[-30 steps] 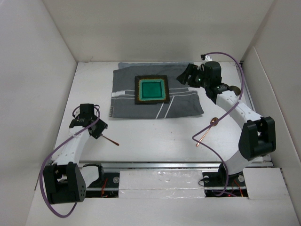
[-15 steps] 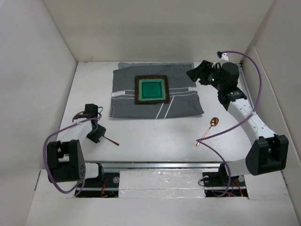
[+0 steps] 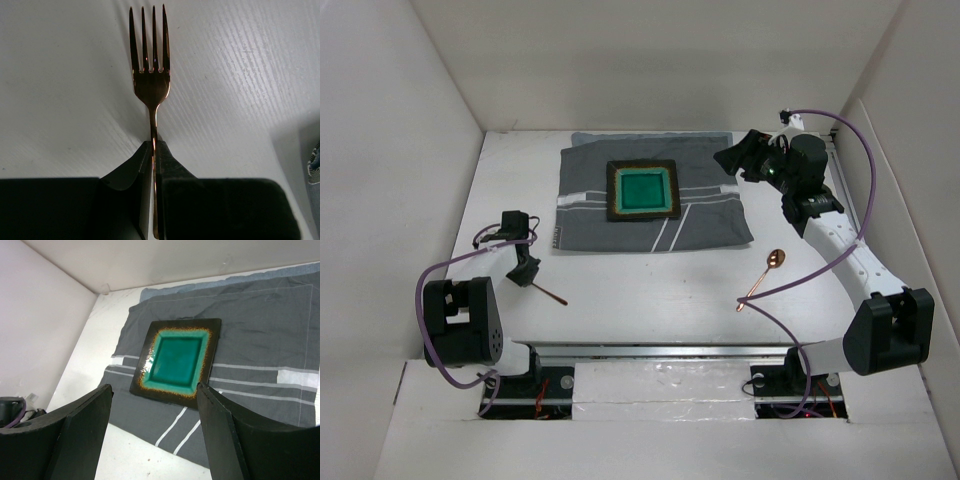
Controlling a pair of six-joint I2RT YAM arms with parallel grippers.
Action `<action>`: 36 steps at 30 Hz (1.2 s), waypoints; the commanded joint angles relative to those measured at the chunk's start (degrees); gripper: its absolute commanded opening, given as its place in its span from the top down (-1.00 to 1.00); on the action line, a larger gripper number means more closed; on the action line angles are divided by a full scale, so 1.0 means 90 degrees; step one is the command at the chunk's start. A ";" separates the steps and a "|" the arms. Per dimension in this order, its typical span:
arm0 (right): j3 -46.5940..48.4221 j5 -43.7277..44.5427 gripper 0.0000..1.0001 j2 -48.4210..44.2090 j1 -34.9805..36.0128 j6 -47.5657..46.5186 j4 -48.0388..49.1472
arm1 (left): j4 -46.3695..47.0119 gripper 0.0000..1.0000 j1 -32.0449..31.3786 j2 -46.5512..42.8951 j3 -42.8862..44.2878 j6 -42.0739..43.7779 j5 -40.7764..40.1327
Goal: Set the dinner table for one person
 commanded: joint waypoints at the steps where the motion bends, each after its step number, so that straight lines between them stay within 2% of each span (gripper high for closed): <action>1: -0.0004 0.0082 -0.47 -0.0245 0.0076 -0.0057 0.0275 | 0.0144 1.00 0.0027 0.0357 -0.0201 0.0113 0.0141; 4: -0.0014 0.0112 -0.47 -0.0284 0.0076 -0.0057 0.0266 | 0.0154 1.00 0.0027 0.0289 -0.0104 0.0259 0.0171; 7: -0.0024 0.0102 -0.47 -0.0362 0.0076 -0.0057 0.0265 | 0.0124 1.00 0.0027 -0.0198 0.0228 0.0698 0.0210; 8: -0.0024 0.0111 -0.47 -0.0362 0.0076 -0.0057 0.0256 | 0.0231 1.00 0.0027 -0.0664 0.0335 0.0902 0.0481; 11: -0.0072 0.0248 -0.47 -0.0421 0.0153 -0.0077 0.0314 | 0.0865 1.00 -0.0557 -0.1301 0.0891 0.1324 0.0853; 13: -0.0063 0.0345 -0.47 -0.0392 0.0232 -0.0067 0.0324 | 0.1198 1.00 -0.0967 -0.1177 0.1613 0.1469 0.0854; 14: -0.0043 0.0375 -0.47 -0.0363 0.0309 -0.0058 0.0295 | 0.1179 1.00 -0.1346 -0.0732 0.1954 0.1548 0.0748; 15: -0.0033 0.0404 -0.47 -0.0353 0.0407 -0.0067 0.0275 | 0.1054 1.00 -0.1523 -0.0437 0.2663 0.1713 0.0728; 17: 0.0015 0.0512 -0.46 -0.0333 0.0534 -0.0116 0.0111 | 0.0809 1.00 -0.1894 0.0439 0.3399 0.2122 0.0446; 18: 0.0044 0.0560 -0.46 -0.0401 0.0689 -0.0213 0.0022 | 0.0798 1.00 -0.1974 0.0686 0.3934 0.2347 0.0377; 24: -0.0530 0.1224 -0.46 -0.1016 0.1159 -0.0321 -0.0057 | 0.0429 1.00 -0.2033 0.2308 0.5732 0.3674 0.0453; 29: -0.0824 0.1547 -0.46 -0.1300 0.1296 -0.0429 -0.0193 | -0.0051 1.00 -0.2033 0.3323 0.6565 0.4448 0.1359; 32: -0.0941 0.1567 -0.46 -0.1242 0.1365 -0.0429 -0.0164 | -0.0042 1.00 -0.2033 0.3618 0.6645 0.4771 0.1362; 36: -0.0980 0.1664 -0.46 -0.1154 0.1492 -0.0487 -0.0204 | -0.0041 1.00 -0.2033 0.4115 0.6956 0.4742 0.1372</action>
